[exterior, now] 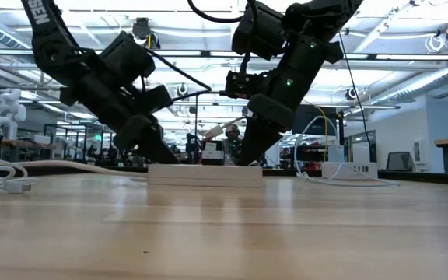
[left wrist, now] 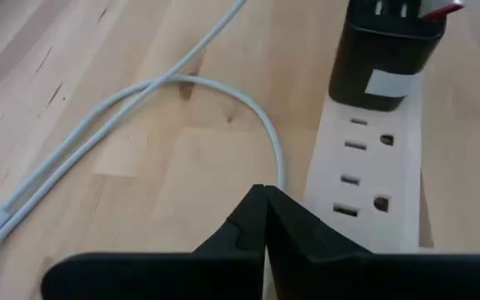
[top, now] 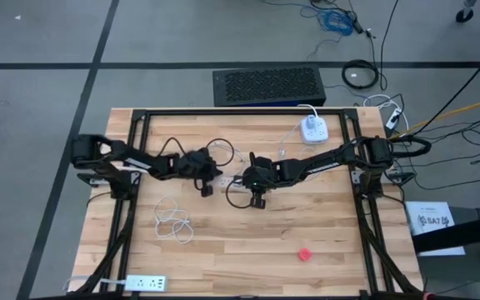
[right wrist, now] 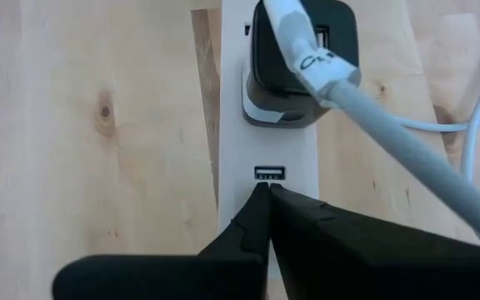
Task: Insert USB
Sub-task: Insert the white charger cable into the black charger adapter
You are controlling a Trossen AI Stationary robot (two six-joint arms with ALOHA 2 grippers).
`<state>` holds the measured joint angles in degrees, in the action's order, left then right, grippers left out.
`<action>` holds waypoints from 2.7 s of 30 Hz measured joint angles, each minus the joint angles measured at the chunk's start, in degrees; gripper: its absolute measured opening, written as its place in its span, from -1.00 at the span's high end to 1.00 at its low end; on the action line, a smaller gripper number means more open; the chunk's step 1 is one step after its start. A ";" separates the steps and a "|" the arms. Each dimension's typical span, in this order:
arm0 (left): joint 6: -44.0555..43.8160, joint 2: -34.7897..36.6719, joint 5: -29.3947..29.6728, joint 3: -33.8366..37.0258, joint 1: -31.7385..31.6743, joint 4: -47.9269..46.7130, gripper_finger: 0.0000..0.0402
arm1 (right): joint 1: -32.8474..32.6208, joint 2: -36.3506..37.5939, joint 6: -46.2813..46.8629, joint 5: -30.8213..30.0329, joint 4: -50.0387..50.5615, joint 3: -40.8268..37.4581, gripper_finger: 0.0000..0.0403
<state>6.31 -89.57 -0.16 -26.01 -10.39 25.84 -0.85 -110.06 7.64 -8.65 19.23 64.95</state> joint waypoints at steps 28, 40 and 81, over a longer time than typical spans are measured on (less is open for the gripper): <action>-2.68 -2.36 -1.68 -0.11 3.41 0.07 0.99 | 0.01 0.58 -0.35 1.26 1.23 -0.04 1.00; -2.97 -3.08 -1.68 -0.06 3.30 1.16 0.99 | -0.06 7.67 3.83 2.04 9.16 -0.62 0.87; -2.89 -3.18 -1.22 0.14 3.19 1.75 1.00 | -3.75 6.51 18.25 10.23 15.24 -0.24 0.30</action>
<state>3.42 -92.75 -1.39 -25.87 -7.20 27.59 -4.60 -103.55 25.89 1.59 34.48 64.71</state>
